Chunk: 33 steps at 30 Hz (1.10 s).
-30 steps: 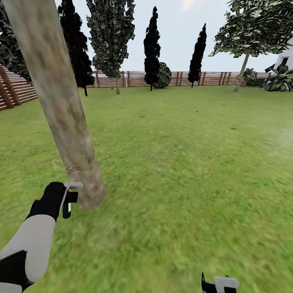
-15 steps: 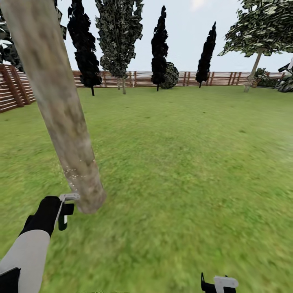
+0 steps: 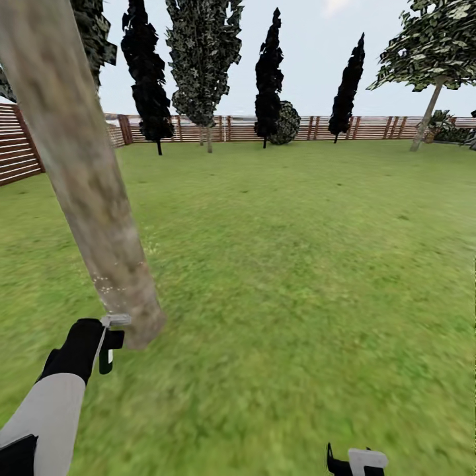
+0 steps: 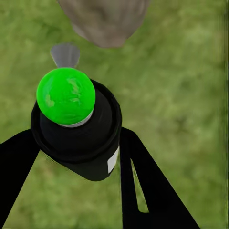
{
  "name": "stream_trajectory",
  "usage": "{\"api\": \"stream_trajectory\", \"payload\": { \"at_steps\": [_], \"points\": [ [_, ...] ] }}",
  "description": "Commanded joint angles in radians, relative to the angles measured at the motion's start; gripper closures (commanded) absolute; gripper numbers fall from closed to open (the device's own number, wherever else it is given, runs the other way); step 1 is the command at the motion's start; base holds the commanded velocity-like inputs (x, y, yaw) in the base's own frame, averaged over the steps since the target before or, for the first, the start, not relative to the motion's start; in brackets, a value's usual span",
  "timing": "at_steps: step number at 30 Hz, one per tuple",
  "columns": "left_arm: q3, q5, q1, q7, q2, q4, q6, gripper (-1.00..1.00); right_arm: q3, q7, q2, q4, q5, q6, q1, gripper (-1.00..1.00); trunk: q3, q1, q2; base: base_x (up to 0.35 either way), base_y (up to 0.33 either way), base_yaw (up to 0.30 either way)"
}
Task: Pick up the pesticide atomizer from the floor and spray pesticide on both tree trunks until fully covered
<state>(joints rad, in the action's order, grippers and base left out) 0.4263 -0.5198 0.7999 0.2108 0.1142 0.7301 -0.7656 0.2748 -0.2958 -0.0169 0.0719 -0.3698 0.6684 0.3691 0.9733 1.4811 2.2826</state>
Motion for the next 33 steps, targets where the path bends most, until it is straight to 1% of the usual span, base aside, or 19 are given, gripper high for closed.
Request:
{"api": "stream_trajectory", "payload": {
  "at_steps": [1, 9, 25, 33],
  "points": [
    [0.003, -0.011, 0.001, 0.009, -0.001, 0.002, -0.003, 1.0, 0.004, -0.006, 0.001, -0.001, -0.011, 0.001, 0.001, -1.0, 0.001, 0.0, 0.0, 0.111, -0.266, 0.0],
    [0.003, -0.011, 0.001, 0.009, 0.0, 0.002, -0.003, 1.0, 0.003, -0.006, 0.002, -0.001, -0.011, 0.001, 0.001, -1.0, 0.001, 0.0, 0.0, 0.115, -0.266, 0.027],
    [0.008, -0.011, 0.001, 0.007, -0.001, 0.003, -0.003, 1.0, 0.003, -0.006, 0.003, -0.001, -0.011, 0.001, 0.001, -1.0, 0.001, 0.0, 0.0, 0.162, -0.253, 0.265],
    [0.008, -0.011, 0.001, 0.008, -0.001, 0.003, -0.003, 1.0, 0.003, -0.006, 0.003, -0.001, -0.012, 0.001, 0.001, -1.0, 0.001, 0.0, 0.0, 0.169, -0.24, 0.03]
  ]
}}
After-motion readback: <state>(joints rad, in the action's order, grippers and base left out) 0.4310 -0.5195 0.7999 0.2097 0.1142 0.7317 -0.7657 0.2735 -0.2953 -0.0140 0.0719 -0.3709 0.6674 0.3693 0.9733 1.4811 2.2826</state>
